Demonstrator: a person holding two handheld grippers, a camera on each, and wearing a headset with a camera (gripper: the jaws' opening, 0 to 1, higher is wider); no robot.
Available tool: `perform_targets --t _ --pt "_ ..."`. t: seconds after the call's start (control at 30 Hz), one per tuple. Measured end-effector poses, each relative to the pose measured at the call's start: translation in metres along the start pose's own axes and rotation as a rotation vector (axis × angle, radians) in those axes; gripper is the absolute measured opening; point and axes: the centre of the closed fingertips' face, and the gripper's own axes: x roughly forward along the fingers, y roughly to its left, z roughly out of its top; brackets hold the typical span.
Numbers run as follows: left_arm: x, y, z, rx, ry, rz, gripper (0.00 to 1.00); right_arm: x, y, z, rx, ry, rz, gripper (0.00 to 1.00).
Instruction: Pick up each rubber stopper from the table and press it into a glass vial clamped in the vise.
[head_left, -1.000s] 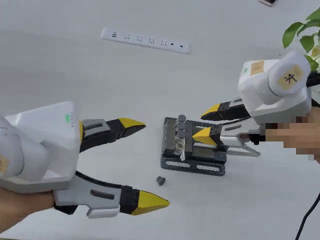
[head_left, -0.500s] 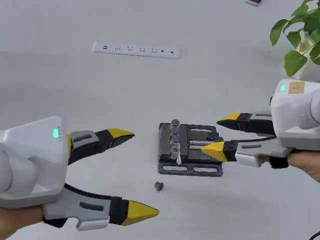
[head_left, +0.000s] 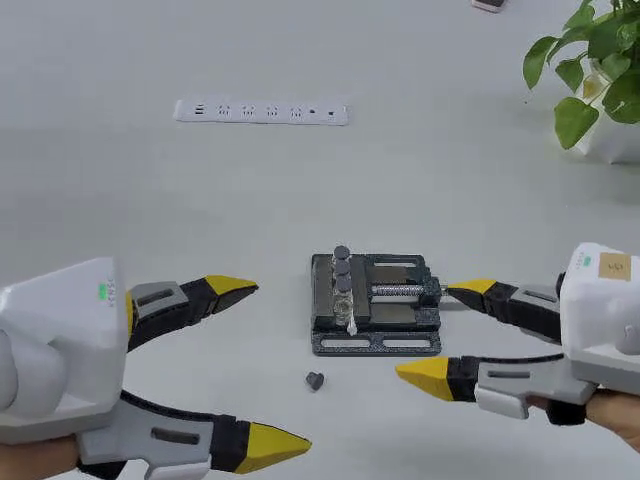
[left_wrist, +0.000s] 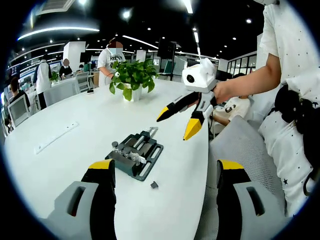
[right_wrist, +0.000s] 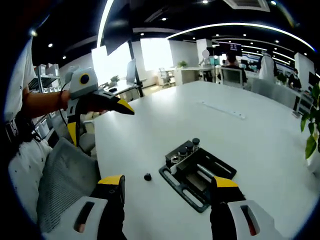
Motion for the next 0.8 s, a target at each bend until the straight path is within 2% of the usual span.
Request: perform_targets --t 0.3,0.67,0.8 --pt "0.0 0.001 -0.007 -0.002 0.027 0.001 0.85 -0.005 0.001 -0.015 0.009 -0.025 0.005 0.74" --pt "0.0 0.001 -0.015 -0.002 0.05 0.002 0.93 0.005 0.006 -0.038 0.001 -0.014 0.001 0.73" --pt "-0.002 0.002 -0.019 -0.006 0.055 0.008 0.95 0.012 0.008 -0.046 -0.024 -0.002 -0.002 0.72"
